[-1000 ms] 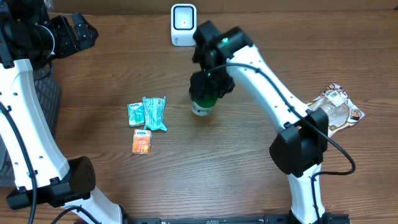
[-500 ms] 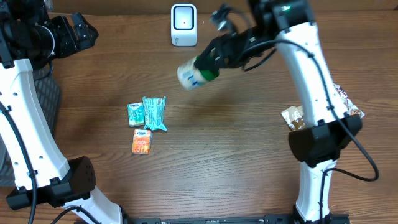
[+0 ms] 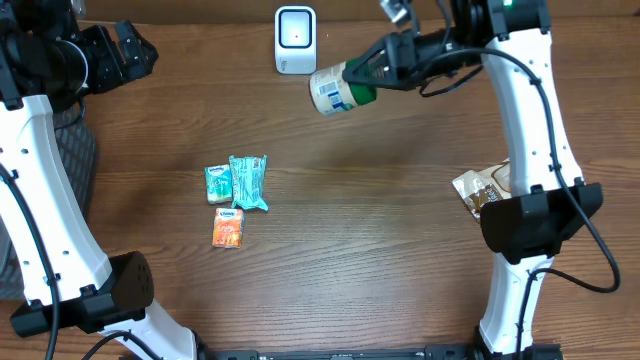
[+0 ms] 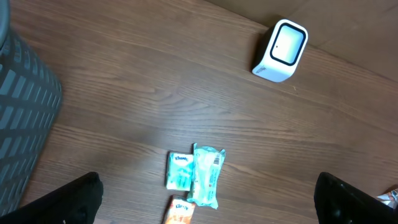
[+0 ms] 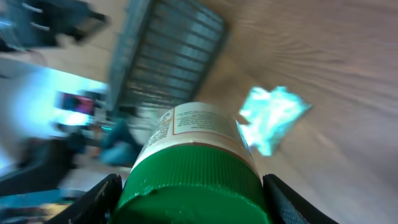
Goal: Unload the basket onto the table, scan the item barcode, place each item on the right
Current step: 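Carry the jar up and right with the right gripper, then hold the jar's label in front of the white scanner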
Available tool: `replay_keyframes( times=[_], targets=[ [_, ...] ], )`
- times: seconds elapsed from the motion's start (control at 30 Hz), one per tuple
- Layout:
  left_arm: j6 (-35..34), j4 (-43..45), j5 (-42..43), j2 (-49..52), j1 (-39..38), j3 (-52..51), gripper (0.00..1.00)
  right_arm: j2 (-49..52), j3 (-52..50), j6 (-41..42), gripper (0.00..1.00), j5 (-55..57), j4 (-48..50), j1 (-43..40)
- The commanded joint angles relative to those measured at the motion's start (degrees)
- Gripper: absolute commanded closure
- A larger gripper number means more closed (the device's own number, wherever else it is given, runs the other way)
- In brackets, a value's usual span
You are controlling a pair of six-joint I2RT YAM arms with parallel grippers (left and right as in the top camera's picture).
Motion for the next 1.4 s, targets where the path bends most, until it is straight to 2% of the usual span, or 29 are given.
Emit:
replay_keyframes(
  times=[0.0,0.17,0.23,0.3,0.37,0.4,0.5,0.57,0.67,0.8,0.97,1.17,1.37],
  targets=[
    [-0.6,0.1,-0.3,-0.7,0.0,0.4,0.01,-1.6,1.8,-0.2,0.62,16.0,3.5,4.6],
    [-0.6,0.1,-0.3,-0.7,0.0,0.4,0.00,-1.3,-0.1,7.0,0.62,49.9,16.8,12.9],
    [-0.6,0.1,-0.3,-0.7,0.0,0.4,0.01,-0.9,-0.8,7.1,0.66,61.6,23.4,15.8],
    [-0.6,0.1,-0.3,-0.7,0.0,0.4,0.01,-0.2,-1.5,7.1,0.72,71.4,30.7,18.0],
    [-0.6,0.1,-0.3,-0.7,0.0,0.4,0.00,0.9,-2.0,6.8,0.73,78.4,38.6,19.4],
    [-0.6,0.1,-0.3,-0.7,0.0,0.4,0.00,2.0,-2.0,4.6,0.78,80.8,43.9,20.0],
    [-0.6,0.1,-0.3,-0.7,0.0,0.4,0.00,4.3,-2.0,-2.4,0.78,80.9,52.2,20.1],
    [-0.6,0.1,-0.3,-0.7,0.0,0.4,0.00,6.1,-2.0,-7.0,0.71,80.9,57.6,20.1],
    [-0.6,0.1,-0.3,-0.7,0.0,0.4,0.00,9.3,-2.0,-15.5,0.70,80.9,65.1,19.7],
    [-0.6,0.1,-0.3,-0.7,0.0,0.4,0.00,13.3,-2.0,-26.2,0.70,80.5,72.9,19.4],
    [-0.6,0.0,-0.3,-0.7,0.0,0.4,0.01,17.9,-2.0,-34.5,0.70,80.5,78.6,19.3],
    [-0.6,0.1,-0.3,-0.7,0.0,0.4,0.00,21.4,-2.0,-40.3,0.70,80.5,80.7,19.3],
    [-0.6,0.0,-0.3,-0.7,0.0,0.4,0.01,23.2,-2.0,-40.5,0.70,80.4,81.8,18.9]
  ],
)
